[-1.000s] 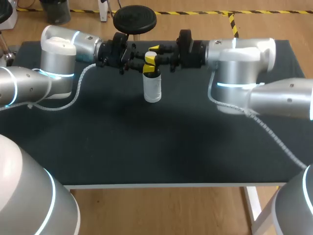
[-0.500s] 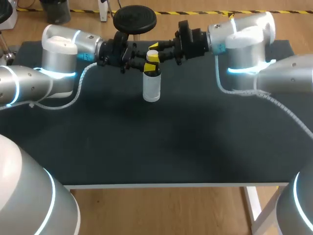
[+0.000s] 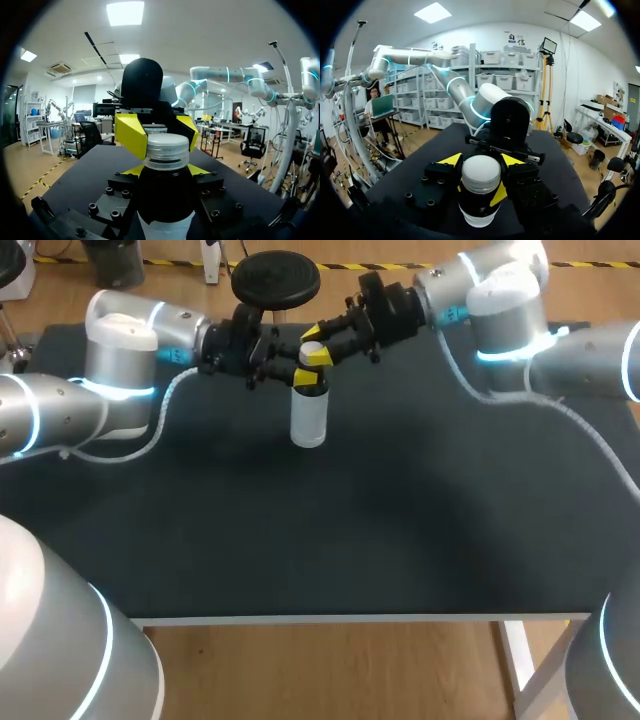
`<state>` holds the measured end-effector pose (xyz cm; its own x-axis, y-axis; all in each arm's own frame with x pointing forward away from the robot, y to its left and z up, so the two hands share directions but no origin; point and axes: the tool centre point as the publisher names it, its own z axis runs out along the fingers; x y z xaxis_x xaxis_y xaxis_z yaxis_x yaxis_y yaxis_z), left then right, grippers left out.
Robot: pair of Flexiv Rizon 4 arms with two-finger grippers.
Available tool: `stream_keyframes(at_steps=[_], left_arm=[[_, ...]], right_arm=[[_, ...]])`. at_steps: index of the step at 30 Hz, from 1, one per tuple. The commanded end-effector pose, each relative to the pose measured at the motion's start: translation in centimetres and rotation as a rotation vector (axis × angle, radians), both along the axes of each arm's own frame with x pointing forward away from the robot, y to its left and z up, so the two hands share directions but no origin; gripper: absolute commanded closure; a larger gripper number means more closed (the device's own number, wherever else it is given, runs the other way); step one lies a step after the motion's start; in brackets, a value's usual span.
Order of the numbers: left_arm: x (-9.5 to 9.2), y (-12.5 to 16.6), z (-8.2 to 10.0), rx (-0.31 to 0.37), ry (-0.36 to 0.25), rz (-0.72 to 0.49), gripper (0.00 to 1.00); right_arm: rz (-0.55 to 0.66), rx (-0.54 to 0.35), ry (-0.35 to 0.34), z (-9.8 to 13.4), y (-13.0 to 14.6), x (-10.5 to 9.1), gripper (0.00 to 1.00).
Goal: Unscrew the bottle cap
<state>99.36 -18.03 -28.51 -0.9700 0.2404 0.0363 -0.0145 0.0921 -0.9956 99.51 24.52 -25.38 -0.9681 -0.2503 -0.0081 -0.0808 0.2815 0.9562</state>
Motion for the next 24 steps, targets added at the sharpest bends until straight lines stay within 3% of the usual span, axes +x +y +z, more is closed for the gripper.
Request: stream_keyframes(at_steps=[1, 11, 24], left_arm=[[-0.3, 0.2, 0.0, -0.001, 0.000, -0.006, 1.00], [-0.3, 0.2, 0.0, -0.001, 0.000, -0.006, 1.00], [-0.3, 0.2, 0.0, -0.001, 0.000, -0.006, 1.00]], right_arm=[[0.386, -0.040, 0.093, 0.0, 0.4, 0.9, 1.00], [0.641, -0.089, 0.102, -0.1, 0.6, 0.3, 1.00], [0.849, -0.150, 0.081, -0.6, 0.3, -0.1, 1.00]])
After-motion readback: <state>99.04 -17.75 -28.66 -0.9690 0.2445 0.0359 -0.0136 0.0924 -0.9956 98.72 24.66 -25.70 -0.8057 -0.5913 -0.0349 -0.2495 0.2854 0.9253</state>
